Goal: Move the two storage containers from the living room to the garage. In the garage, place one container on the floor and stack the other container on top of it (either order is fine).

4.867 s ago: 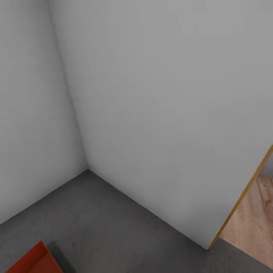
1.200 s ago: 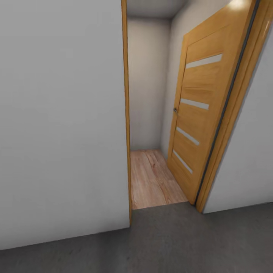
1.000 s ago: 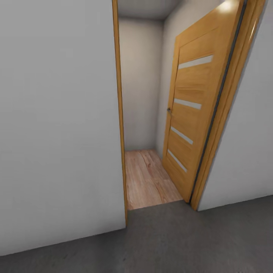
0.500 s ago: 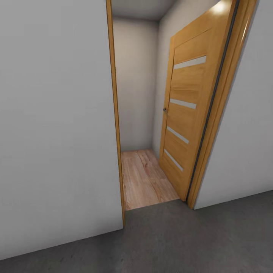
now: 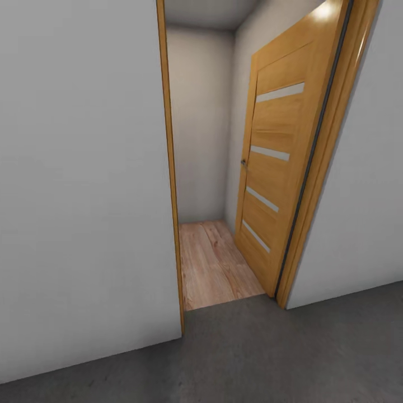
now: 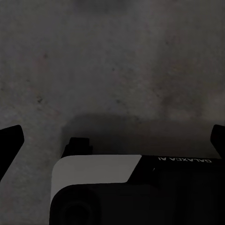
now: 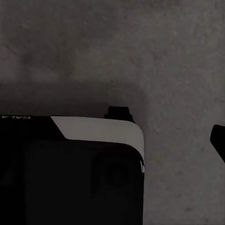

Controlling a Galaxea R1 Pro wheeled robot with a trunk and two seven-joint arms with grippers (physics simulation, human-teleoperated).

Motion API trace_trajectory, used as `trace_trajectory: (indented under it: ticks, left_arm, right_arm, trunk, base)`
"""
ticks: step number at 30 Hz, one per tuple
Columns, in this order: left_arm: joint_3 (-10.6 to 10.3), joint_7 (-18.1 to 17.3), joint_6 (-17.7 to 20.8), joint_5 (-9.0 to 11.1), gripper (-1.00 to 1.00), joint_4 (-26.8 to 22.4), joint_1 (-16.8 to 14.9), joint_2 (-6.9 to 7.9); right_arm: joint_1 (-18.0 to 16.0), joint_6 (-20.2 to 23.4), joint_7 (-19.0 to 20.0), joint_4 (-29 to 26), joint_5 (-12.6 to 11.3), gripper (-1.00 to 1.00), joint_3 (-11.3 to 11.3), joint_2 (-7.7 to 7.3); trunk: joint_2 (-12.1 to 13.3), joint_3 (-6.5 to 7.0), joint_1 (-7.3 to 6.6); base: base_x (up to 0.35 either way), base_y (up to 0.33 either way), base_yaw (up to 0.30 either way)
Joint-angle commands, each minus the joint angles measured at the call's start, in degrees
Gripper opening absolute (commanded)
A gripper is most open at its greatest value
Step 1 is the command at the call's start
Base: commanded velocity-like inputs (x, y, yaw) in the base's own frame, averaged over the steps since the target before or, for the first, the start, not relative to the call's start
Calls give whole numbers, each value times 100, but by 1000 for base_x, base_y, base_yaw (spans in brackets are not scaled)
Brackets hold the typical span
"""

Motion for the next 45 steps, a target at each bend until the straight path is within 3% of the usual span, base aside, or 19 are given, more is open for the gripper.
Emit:
trace_trajectory:
  ticks: [1,17,34,35,40,45]
  left_arm:
    - [-1,-22,-3,60,100,3,-3,0]
    - [-3,-22,-3,-1,100,3,-3,9]
    - [-8,-22,-2,7,100,7,-3,-54]
    - [-11,-27,-3,16,100,10,52,-129]
    - [-18,-24,-164,19,100,12,634,-160]
    - [-19,-22,-208,38,100,12,680,-158]
  right_arm:
    - [-7,-29,-4,17,-48,100,48,5]
    - [-7,-29,-12,18,-47,100,49,5]
    - [-5,-28,-11,18,-48,100,52,18]
    - [-6,-29,-12,20,-48,100,55,21]
    - [96,-32,-5,25,-45,100,56,26]
    - [179,-30,-11,25,-40,100,56,20]
  trunk:
    - [-4,-6,0]
    - [-4,-2,0]
    - [-4,36,0]
    - [-4,36,0]
    - [-4,37,0]
    - [-4,37,0]
  base:
    - [0,0,0]
    - [219,-85,-14]
    - [227,-123,-224]
    - [186,-122,-92]
    - [177,-94,-20]
    - [160,-17,-1]
